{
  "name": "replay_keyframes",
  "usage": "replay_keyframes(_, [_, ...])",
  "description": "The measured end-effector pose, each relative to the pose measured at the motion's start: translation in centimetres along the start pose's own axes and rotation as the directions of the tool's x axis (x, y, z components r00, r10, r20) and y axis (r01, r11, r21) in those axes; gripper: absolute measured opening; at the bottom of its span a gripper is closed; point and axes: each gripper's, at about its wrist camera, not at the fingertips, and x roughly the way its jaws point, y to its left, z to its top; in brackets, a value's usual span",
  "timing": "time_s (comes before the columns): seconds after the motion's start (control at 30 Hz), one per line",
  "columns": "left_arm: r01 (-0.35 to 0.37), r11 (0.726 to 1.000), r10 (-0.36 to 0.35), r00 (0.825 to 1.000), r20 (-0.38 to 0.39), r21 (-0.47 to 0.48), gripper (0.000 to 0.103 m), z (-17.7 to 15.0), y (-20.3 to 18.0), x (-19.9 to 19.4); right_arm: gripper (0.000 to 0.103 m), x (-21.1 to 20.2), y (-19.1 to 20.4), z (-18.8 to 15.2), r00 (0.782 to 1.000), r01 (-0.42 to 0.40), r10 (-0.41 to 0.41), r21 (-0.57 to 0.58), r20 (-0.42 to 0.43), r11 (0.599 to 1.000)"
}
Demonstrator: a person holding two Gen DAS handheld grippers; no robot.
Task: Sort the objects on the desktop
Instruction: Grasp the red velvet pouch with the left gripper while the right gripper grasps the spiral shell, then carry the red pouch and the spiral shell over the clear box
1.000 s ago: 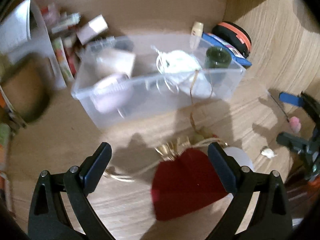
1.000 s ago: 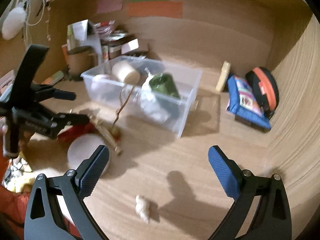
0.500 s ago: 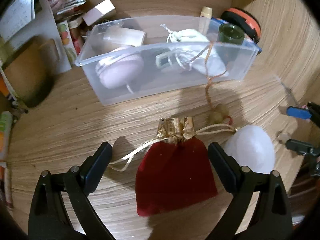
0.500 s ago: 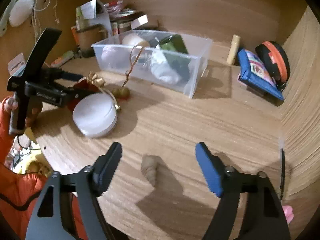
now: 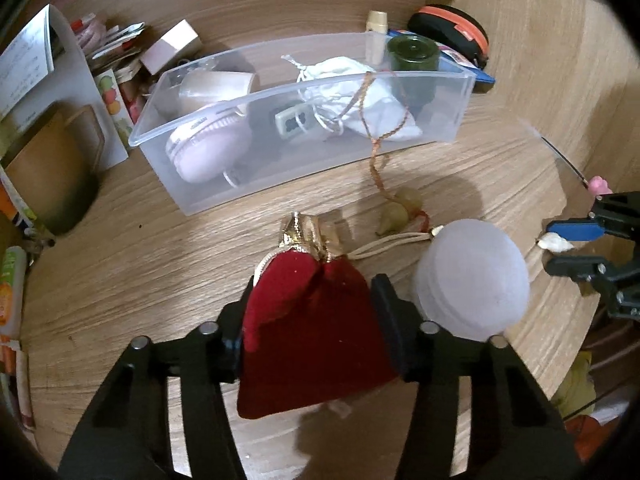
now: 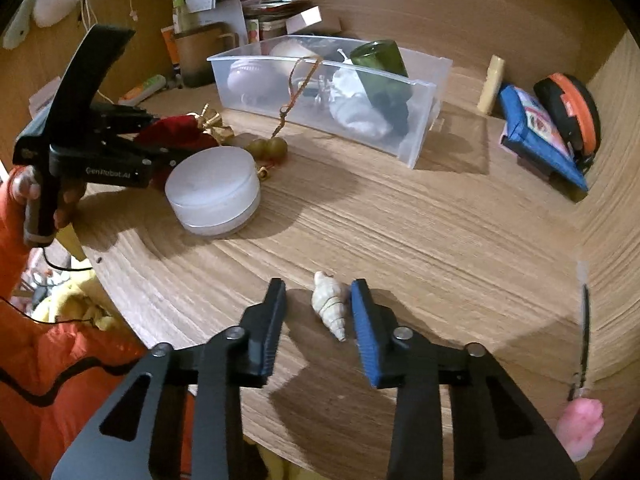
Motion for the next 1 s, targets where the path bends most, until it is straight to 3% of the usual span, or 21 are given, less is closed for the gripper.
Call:
replay_keyframes(0.07, [0.001, 1.000, -0.001, 1.000, -0.001, 0.003, 0.045, -0.1, -0.1, -0.2, 0.016, -0.1, -0.2, 0.0, 1.000, -0.010, 0.010, 0.014, -0.002, 1.000])
replay_keyframes(0.17, [-0.009, 1.000, 0.009, 1.000, 0.003, -0.004, 0.037, -0.1, 0.0, -0.5, 0.016, -0.1, -0.3, 0.1, 1.000, -0.023, 0.023, 0.031, -0.002, 0.999])
replay_keyframes(0.27, [0.005, 1.000, -0.005, 1.000, 0.011, -0.028, 0.017, 0.1, 0.4, -0.7, 0.016, -0.2, -0.3, 0.5, 1.000, -0.027, 0.027, 0.044, 0.004, 0.999])
replay_keyframes(1.0, [-0.005, 0.999, 0.010, 0.989, 0.150, -0.037, 0.016, 1.7, 3.4, -5.6, 0.016, -3.2, -0.6, 7.6, 0.984, 0.035, -0.039, 0.029, 0.173, 0.999])
